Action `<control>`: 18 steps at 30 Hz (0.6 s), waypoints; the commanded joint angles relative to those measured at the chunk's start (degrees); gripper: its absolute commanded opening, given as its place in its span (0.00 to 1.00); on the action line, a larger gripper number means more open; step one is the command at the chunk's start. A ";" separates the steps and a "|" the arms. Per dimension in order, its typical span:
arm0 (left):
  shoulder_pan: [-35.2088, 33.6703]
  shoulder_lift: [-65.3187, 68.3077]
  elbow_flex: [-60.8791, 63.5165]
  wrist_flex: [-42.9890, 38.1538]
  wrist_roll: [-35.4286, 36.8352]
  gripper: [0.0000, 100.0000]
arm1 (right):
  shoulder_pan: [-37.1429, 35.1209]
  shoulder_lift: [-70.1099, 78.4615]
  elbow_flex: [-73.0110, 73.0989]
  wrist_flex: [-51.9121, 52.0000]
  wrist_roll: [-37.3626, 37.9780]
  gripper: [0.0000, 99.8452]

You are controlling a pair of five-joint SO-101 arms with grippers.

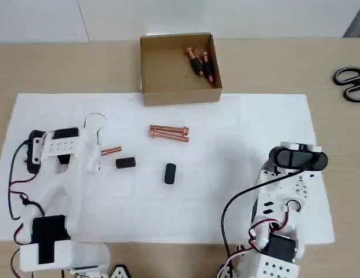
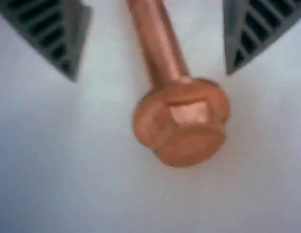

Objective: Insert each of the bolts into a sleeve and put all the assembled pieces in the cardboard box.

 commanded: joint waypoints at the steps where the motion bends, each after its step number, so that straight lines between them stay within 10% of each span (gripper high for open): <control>1: -0.44 -2.02 1.45 -5.89 0.18 0.25 | -0.13 -1.01 0.26 -0.84 0.00 0.01; 18: -0.53 -2.55 9.89 -17.85 0.53 0.18 | -0.13 -1.27 0.26 -0.84 0.00 0.01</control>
